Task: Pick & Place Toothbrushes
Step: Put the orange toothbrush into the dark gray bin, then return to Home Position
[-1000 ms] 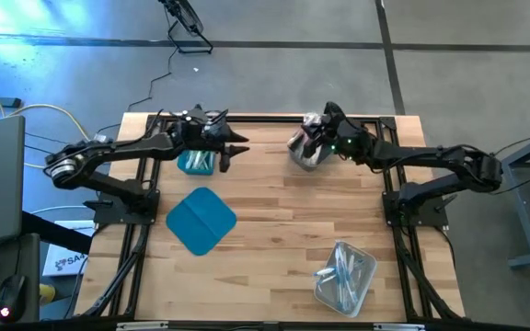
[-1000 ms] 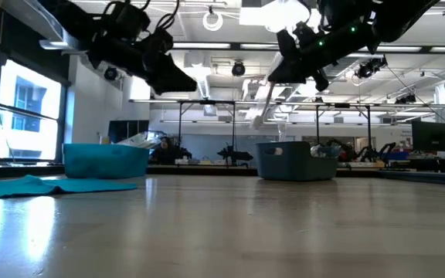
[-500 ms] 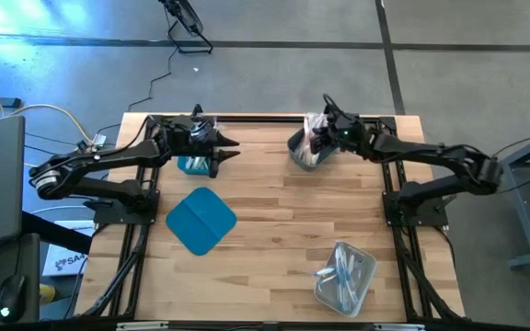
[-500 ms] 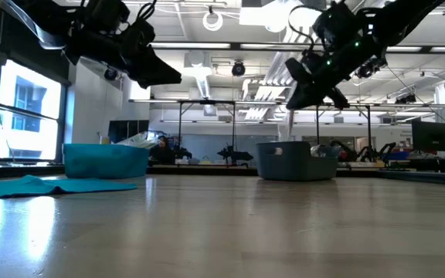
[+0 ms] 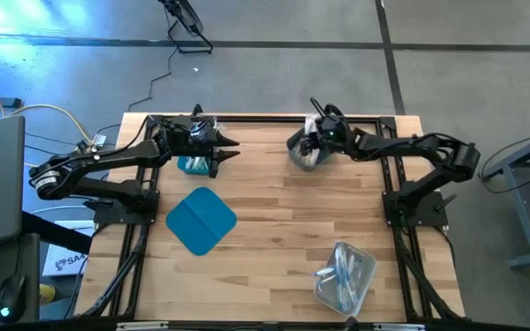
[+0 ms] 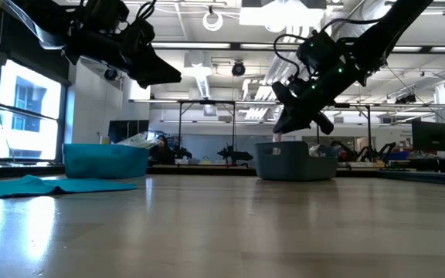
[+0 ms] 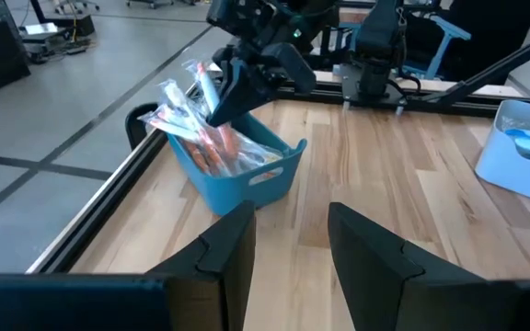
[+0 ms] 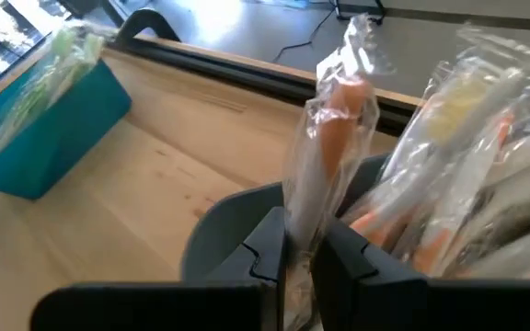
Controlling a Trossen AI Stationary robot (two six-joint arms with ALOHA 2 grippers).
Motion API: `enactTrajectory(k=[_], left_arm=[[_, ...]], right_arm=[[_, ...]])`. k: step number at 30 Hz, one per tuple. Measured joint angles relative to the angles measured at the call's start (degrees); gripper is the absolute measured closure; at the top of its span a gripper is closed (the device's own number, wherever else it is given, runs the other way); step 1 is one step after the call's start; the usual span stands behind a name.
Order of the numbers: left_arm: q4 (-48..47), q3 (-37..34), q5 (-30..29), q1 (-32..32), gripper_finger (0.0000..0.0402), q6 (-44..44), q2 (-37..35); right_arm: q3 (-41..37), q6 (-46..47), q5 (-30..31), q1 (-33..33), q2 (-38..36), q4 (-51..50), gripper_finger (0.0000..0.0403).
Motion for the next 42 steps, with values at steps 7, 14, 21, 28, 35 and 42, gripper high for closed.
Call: enactTrajectory(k=[7, 14, 21, 28, 35, 42], left_arm=[[0.0, 0.0, 0.0, 0.0, 0.0265, -0.3, 0.0], [0.0, 0.0, 0.0, 0.0, 0.0265, -0.3, 0.0], [0.0, 0.0, -0.6, 0.0, 0.0265, -0.3, 0.0], [0.2, 0.0, -1.4, 0.0, 0.0265, -0.4, 0.0], [0.9, 0.0, -2.4, 0.0, 0.0265, -2.4, 0.0], [0.9, 0.0, -8.5, 0.0, 0.0265, -5.4, 0.0]], right_arm=[[-0.1, -0.2, 1.9, 0.1, 0.1, -1.2, 0.0329], [-0.1, -0.8, 3.2, 0.1, -4.9, -1.9, 0.0272], [-0.1, -1.9, 2.6, 0.1, -15.3, -6.0, 0.0255], [-0.1, -3.6, -3.0, 0.7, -23.7, -6.7, 0.0278], [-0.1, -9.4, -4.6, 5.5, -24.9, -6.8, 0.0353], [-0.1, -16.2, -4.5, 10.5, -24.2, -6.6, 0.0395]])
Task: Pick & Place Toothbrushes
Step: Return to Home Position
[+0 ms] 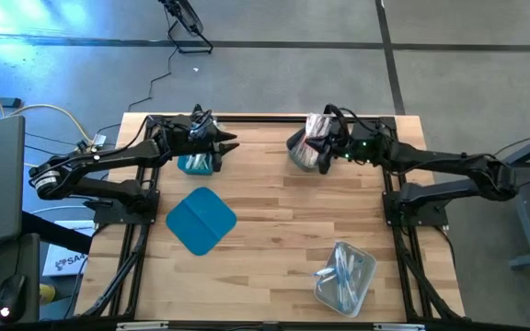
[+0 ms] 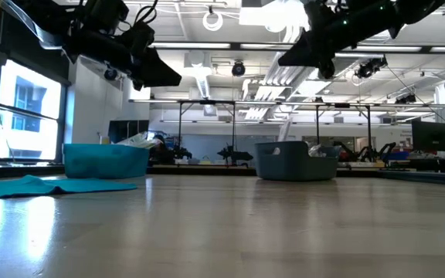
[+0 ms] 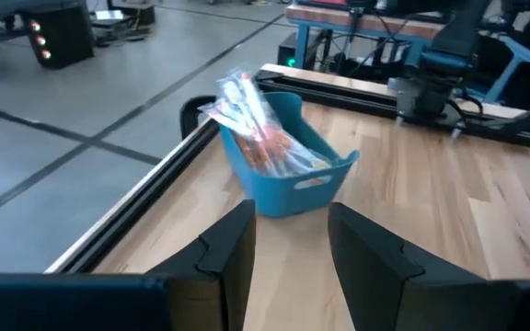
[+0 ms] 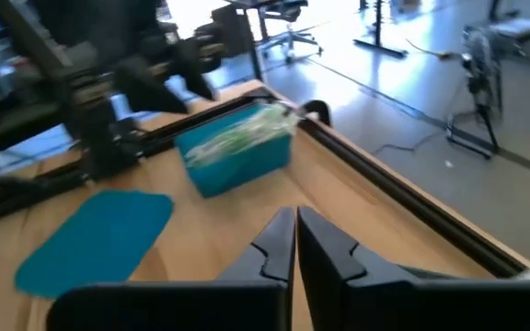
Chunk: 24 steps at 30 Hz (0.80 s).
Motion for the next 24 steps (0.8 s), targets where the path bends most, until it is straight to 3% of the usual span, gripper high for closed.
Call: enactTrajectory(k=[7, 19, 24], left_arm=[[0.0, 0.0, -0.8, 0.0, 0.0265, -1.3, 0.0], [-0.2, 0.0, -0.6, 0.0, 0.0267, -1.1, 0.0], [-0.2, 0.0, -0.6, 0.0, 0.0310, -1.1, 0.0]], right_arm=[[0.0, -4.9, 0.0, 4.8, -0.1, 0.1, 0.0399], [0.0, -5.0, 0.2, 9.6, -0.1, 0.1, 0.0400], [0.0, -5.0, 0.2, 10.4, -0.1, 0.3, 0.0400]])
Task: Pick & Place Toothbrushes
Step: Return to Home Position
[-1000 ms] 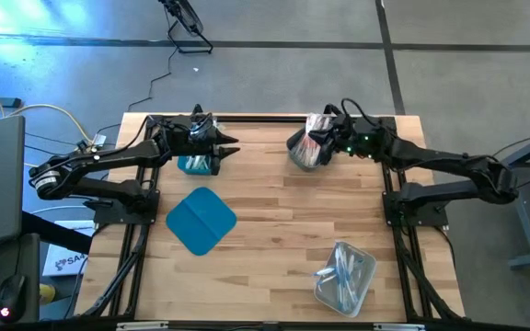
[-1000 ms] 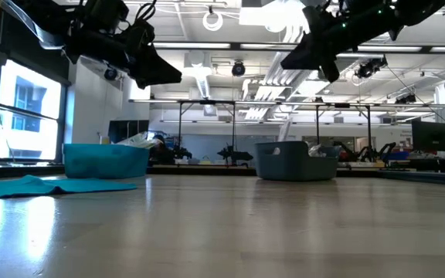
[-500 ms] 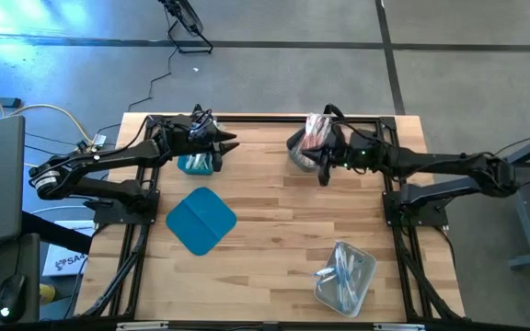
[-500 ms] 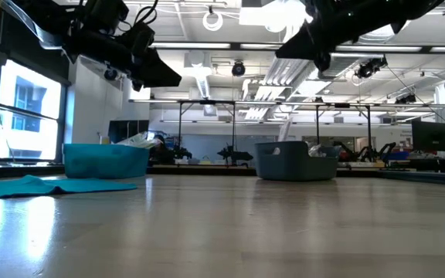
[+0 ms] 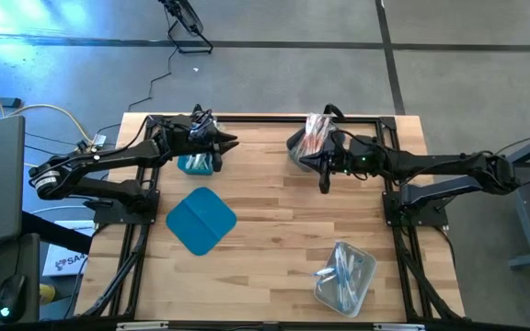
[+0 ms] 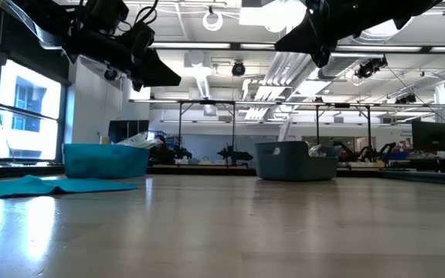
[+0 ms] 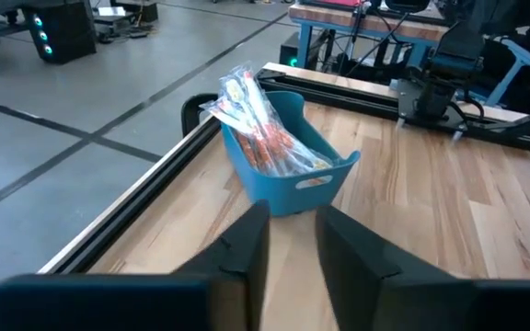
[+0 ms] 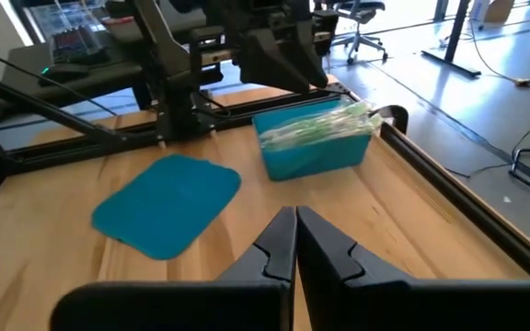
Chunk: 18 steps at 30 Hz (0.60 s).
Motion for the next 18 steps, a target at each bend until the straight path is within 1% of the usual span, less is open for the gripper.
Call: enactTrajectory(k=[5, 7, 9, 15, 18], left_arm=[[-0.3, 0.0, 0.3, 0.0, 0.0377, -0.1, 0.0], [-0.9, 0.0, 1.0, 0.0, 0.0395, -0.9, 0.0], [-1.0, 0.0, 1.3, 0.0, 0.0397, -1.9, 0.0], [-4.4, 0.0, 1.3, 0.0, 0.0383, -1.3, 0.0], [-4.3, 0.0, 1.3, 0.0, 0.0383, 0.2, 0.0]], right_arm=[[0.0, 0.0, 0.0, 0.1, 0.0, 0.0, 0.0400], [0.0, 0.0, -0.1, 0.1, 0.0, -0.1, 0.0400], [0.0, 0.1, -0.4, 0.1, 0.0, 0.0, 0.0400], [0.0, 0.3, -0.4, 0.1, 0.0, 0.0, 0.0400], [0.0, 0.2, -0.4, 0.1, 0.0, 0.0, 0.0400]])
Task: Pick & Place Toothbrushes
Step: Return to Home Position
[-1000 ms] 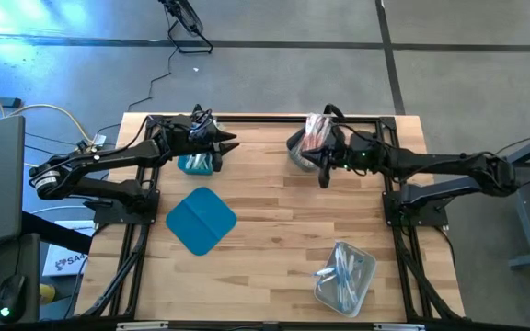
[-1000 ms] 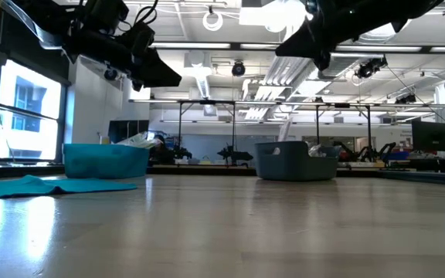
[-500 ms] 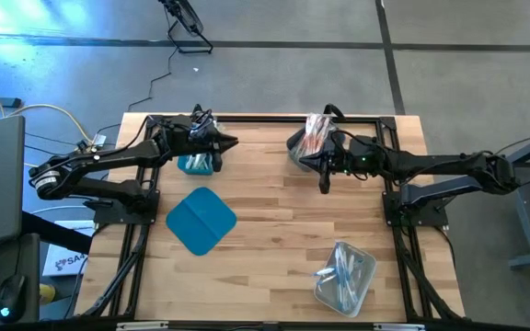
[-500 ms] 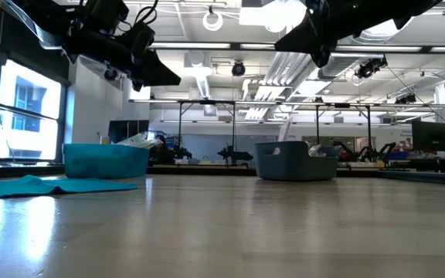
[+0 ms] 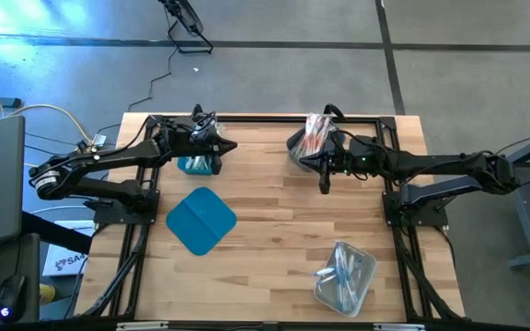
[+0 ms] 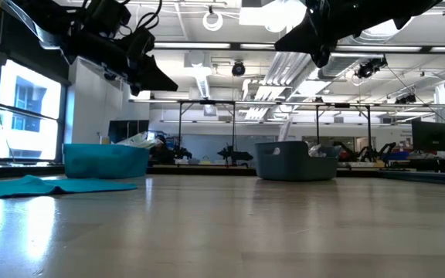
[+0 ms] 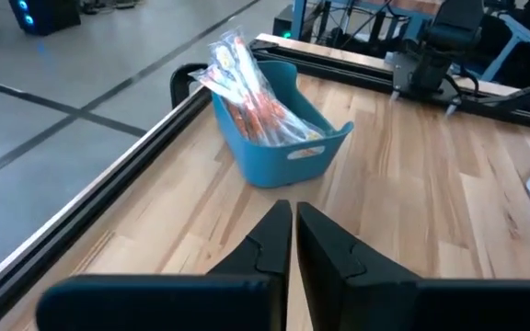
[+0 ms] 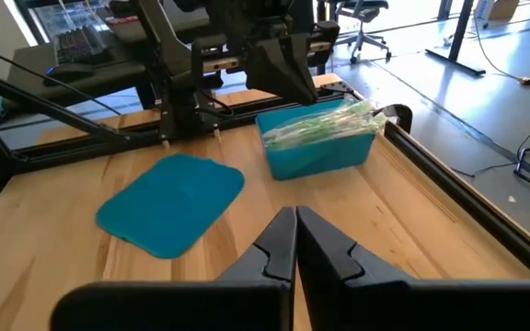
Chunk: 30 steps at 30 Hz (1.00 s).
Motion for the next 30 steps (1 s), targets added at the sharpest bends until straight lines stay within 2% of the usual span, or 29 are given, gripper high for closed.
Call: enactTrajectory(k=[9, 14, 17, 20, 30], left_arm=[[-0.3, 0.0, -0.8, 0.0, 0.0382, -1.9, 0.0], [-0.7, 0.0, 5.0, 0.0, 0.0382, -1.2, -0.4], [-2.8, 0.0, 7.6, 0.0, 0.0382, 0.3, -1.4], [-6.5, 0.0, 7.4, 0.0, 0.0382, 0.5, -3.3], [-13.7, -0.1, 5.7, 0.0, 0.0382, 3.1, -11.6]], right_arm=[[0.0, -1.6, 0.1, 0.0, 0.0, 0.2, 0.0400], [0.0, 0.3, -0.3, 0.0, -0.1, -0.5, 0.0400], [0.0, 1.6, -3.2, -0.1, -1.5, -2.6, 0.0400], [0.0, 1.7, -6.0, -0.1, -3.6, -4.1, 0.0400], [0.0, 0.8, -5.6, -0.1, -10.9, -7.3, 0.0400]])
